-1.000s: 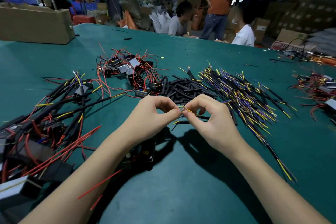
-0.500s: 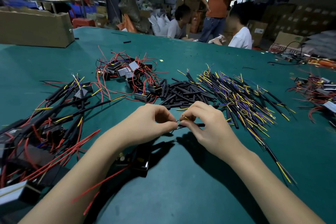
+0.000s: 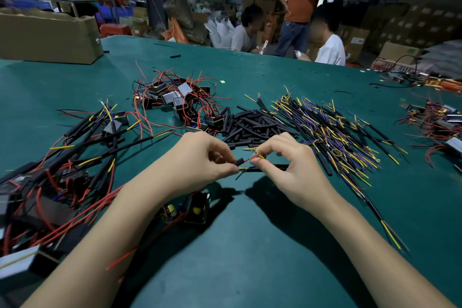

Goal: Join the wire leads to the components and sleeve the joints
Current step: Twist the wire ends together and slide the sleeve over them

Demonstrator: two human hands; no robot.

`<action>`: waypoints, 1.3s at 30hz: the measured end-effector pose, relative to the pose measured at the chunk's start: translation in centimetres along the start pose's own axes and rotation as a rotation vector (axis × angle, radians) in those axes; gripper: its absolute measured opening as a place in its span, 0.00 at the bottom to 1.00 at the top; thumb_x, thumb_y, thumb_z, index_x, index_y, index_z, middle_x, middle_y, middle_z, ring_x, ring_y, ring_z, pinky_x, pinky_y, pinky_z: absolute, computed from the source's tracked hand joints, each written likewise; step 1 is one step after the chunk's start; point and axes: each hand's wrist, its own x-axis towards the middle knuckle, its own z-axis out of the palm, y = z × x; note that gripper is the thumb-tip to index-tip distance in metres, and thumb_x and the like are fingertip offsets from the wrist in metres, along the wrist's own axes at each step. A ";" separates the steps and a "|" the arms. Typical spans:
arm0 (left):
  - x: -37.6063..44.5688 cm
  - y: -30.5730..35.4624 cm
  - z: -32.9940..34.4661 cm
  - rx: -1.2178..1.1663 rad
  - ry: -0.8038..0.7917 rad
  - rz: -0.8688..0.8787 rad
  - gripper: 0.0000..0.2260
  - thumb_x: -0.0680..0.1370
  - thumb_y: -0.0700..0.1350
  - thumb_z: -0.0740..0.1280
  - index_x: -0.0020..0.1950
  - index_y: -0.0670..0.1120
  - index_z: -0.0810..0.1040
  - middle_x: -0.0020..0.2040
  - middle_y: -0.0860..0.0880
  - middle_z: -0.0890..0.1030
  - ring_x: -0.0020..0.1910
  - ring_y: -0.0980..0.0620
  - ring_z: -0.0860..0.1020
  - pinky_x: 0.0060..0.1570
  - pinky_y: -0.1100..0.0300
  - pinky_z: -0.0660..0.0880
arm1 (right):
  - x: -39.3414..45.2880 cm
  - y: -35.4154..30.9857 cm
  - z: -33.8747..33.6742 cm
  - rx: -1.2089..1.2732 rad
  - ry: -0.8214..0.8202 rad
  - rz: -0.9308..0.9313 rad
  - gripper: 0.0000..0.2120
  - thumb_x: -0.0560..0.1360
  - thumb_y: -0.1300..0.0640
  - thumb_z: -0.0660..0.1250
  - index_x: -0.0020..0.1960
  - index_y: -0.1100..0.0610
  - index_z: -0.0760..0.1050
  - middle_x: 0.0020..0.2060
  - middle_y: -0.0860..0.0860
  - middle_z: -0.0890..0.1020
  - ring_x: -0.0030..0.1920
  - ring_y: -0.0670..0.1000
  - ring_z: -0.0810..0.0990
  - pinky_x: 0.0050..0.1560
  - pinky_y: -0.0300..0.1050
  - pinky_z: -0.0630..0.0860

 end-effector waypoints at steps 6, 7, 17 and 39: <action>0.1 0.1 0.5 -0.047 0.043 0.047 0.00 0.71 0.46 0.75 0.41 0.51 0.85 0.33 0.46 0.80 0.32 0.49 0.73 0.37 0.57 0.70 | 0.1 -0.1 -0.2 0.014 -0.054 0.030 0.04 0.72 0.63 0.73 0.44 0.56 0.80 0.40 0.47 0.82 0.47 0.44 0.74 0.49 0.28 0.64; 0.1 0.1 0.5 -0.050 0.041 0.044 0.01 0.71 0.46 0.75 0.42 0.51 0.86 0.33 0.46 0.80 0.32 0.49 0.73 0.37 0.57 0.71 | 0.1 0.0 -0.3 0.008 -0.082 0.050 0.05 0.71 0.62 0.73 0.45 0.55 0.80 0.41 0.46 0.82 0.48 0.44 0.74 0.50 0.28 0.64; 0.0 0.1 0.6 0.000 0.043 0.107 0.08 0.76 0.44 0.71 0.53 0.51 0.84 0.42 0.48 0.79 0.42 0.52 0.76 0.44 0.63 0.69 | 0.2 0.6 -0.8 0.199 -0.035 0.198 0.03 0.72 0.59 0.73 0.41 0.52 0.83 0.38 0.46 0.83 0.42 0.44 0.79 0.46 0.33 0.68; 0.1 0.4 1.9 0.120 0.196 0.266 0.06 0.70 0.38 0.72 0.45 0.45 0.85 0.38 0.47 0.80 0.38 0.47 0.78 0.42 0.52 0.75 | 0.4 0.2 -1.5 -0.081 -0.027 -0.085 0.01 0.72 0.63 0.72 0.42 0.59 0.81 0.34 0.52 0.77 0.40 0.52 0.74 0.44 0.41 0.69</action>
